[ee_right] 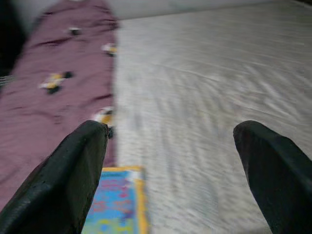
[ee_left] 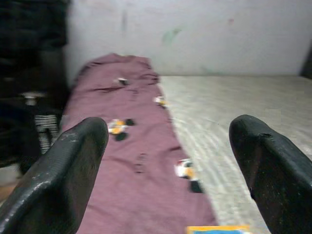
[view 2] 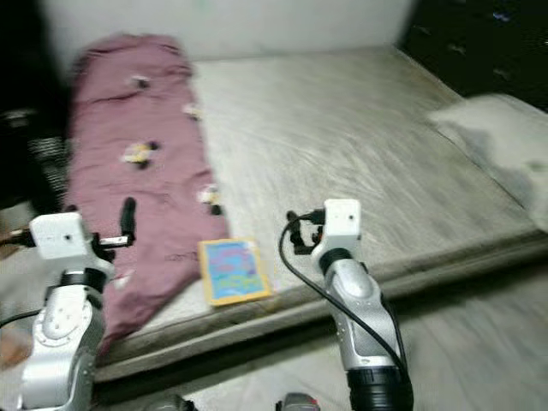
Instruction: Clean up the room
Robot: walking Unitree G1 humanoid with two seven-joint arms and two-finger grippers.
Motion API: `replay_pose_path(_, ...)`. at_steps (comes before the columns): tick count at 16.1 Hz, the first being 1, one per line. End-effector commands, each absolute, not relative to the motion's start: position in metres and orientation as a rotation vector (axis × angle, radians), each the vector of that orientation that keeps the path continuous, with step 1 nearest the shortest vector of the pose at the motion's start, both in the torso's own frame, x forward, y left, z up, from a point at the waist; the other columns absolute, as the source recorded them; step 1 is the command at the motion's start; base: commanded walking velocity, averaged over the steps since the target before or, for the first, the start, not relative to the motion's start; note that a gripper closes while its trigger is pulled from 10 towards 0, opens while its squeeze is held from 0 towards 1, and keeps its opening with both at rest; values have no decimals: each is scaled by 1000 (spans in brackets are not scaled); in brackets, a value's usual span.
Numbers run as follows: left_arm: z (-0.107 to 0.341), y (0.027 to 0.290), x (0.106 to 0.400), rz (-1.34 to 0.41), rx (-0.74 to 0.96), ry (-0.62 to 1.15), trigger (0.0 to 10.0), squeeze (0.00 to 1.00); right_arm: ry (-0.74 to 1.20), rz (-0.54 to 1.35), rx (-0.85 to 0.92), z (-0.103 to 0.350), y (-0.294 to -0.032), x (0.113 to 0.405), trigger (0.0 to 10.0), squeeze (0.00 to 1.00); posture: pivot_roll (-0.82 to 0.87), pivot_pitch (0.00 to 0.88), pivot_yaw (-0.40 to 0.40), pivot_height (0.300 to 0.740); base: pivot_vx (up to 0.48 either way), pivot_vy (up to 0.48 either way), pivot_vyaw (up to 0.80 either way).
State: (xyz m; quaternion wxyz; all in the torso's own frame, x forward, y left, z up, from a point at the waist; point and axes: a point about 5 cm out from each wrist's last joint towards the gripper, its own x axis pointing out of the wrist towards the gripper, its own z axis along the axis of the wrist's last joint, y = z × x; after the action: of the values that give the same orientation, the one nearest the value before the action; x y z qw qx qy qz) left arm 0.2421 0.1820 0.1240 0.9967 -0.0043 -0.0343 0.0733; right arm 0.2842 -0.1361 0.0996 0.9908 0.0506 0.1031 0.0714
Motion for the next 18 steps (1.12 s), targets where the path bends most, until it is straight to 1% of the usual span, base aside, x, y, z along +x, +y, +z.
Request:
replay_pose_path(1, 126, 183, 243, 144, -13, -76, 10000, 0, 201, 137, 101, 102, -138, 284, 10000, 0, -30, 0, -31, 740, 0, 0, -600)
replay_pose_path(7, 127, 190, 244, 182, 7, -72, 10000, 0, 174, 127, 99, 106, -140, 285, 10000, 0, -38, 0, -28, 740, 0, 0, 0)
replay_pose_path(10, 124, 187, 242, 166, -3, -52, 10000, 0, 182, 135, 93, 105, -140, 284, 10000, 0, -38, 0, -30, 740, 0, 0, 0)
replay_pose_path(15, 126, 188, 242, 149, -8, -69, 10000, 0, 181, 139, 90, 105, -139, 285, 10000, 0, -36, 0, -33, 740, 0, 0, 0)
replay_pose_path(16, 126, 187, 243, 142, -8, -70, 10000, 0, 180, 141, 90, 105, -140, 285, 10000, 0, -37, 0, -36, 720, 244, 0, 0)
replay_pose_path(18, 127, 186, 243, 138, -10, -72, 10000, 0, 178, 141, 87, 106, -140, 286, 10000, 0, -37, 0, -36, 720, 261, 0, 0)
